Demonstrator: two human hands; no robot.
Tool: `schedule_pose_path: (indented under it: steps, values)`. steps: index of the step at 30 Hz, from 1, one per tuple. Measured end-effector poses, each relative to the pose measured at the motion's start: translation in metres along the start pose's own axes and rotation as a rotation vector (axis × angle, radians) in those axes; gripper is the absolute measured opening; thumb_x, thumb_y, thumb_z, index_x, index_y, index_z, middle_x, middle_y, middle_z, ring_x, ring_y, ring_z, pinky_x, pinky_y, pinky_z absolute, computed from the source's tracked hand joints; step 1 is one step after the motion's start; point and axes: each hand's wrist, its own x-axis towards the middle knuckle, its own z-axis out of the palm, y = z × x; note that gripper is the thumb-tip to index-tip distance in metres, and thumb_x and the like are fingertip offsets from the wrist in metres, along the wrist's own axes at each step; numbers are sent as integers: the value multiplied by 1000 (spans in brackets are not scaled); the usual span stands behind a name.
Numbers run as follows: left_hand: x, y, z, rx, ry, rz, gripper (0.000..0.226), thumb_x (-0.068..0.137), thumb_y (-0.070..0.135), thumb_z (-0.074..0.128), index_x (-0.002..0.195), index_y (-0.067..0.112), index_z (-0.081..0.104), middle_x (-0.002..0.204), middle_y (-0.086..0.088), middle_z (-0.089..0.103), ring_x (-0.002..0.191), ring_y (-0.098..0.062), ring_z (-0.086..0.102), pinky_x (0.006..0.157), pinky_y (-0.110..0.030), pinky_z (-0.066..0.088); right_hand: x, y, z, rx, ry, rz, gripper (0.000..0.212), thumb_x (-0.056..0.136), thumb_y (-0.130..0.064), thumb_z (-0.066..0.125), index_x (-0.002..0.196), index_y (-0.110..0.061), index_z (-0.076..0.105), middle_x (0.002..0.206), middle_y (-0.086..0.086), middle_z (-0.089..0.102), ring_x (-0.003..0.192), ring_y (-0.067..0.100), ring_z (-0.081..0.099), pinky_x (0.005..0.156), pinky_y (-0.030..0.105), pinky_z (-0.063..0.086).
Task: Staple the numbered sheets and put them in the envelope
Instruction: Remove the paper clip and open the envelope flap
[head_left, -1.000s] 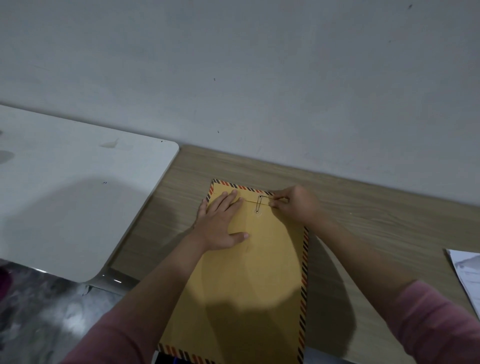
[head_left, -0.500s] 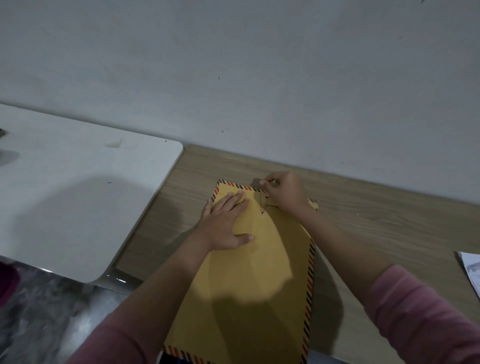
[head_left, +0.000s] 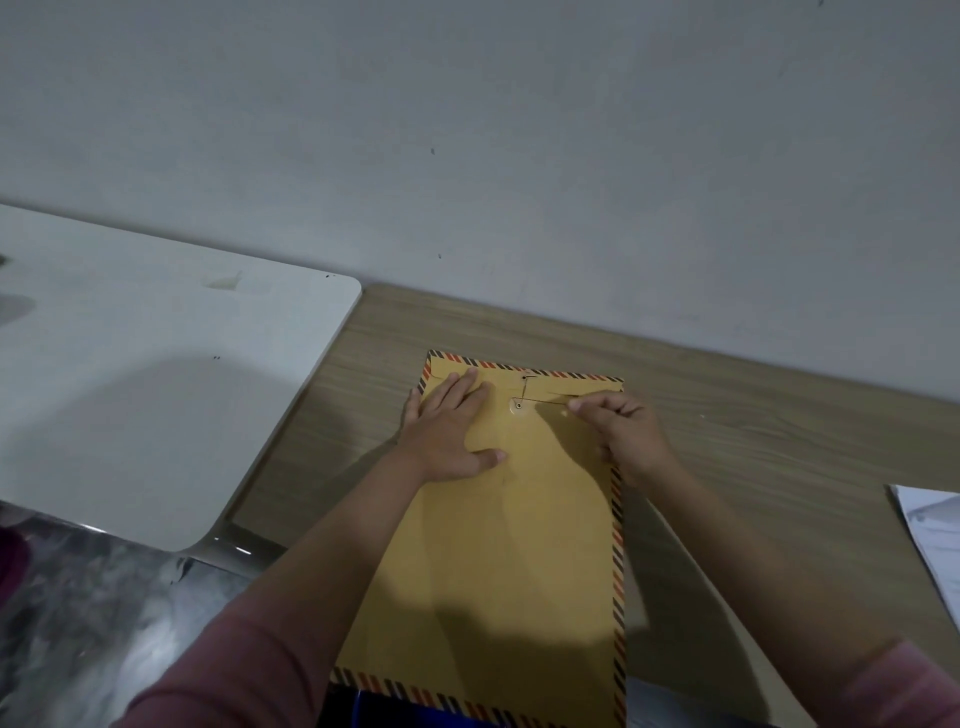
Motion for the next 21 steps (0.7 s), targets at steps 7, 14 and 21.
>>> schedule_pose_path:
  steps: [7,14,21]
  values:
    - [2,6,1,18,-30,-50,98,78,67,55,152,34,-1,159,14,-19,146,-8,-17,116,-52,-12,-27,16,33,-146,-232,-189,6,80,-8,70,77,-7,74,45,-7,46,47,13,34,49,22,32]
    - [-1,6,1,20,-30,-48,97,79,69,52,152,32,-1,159,13,-18,146,-9,-16,115,-53,-12,-28,17,18,-142,-83,-165,6,79,-11,72,74,-12,74,51,5,44,52,18,37,61,30,37]
    - [-12,2,1,43,-40,6,95,80,68,53,152,34,0,159,15,-18,147,-9,-15,116,-53,-12,-27,13,-27,-183,264,-114,13,83,-18,67,71,-20,70,65,10,64,58,16,52,58,30,43]
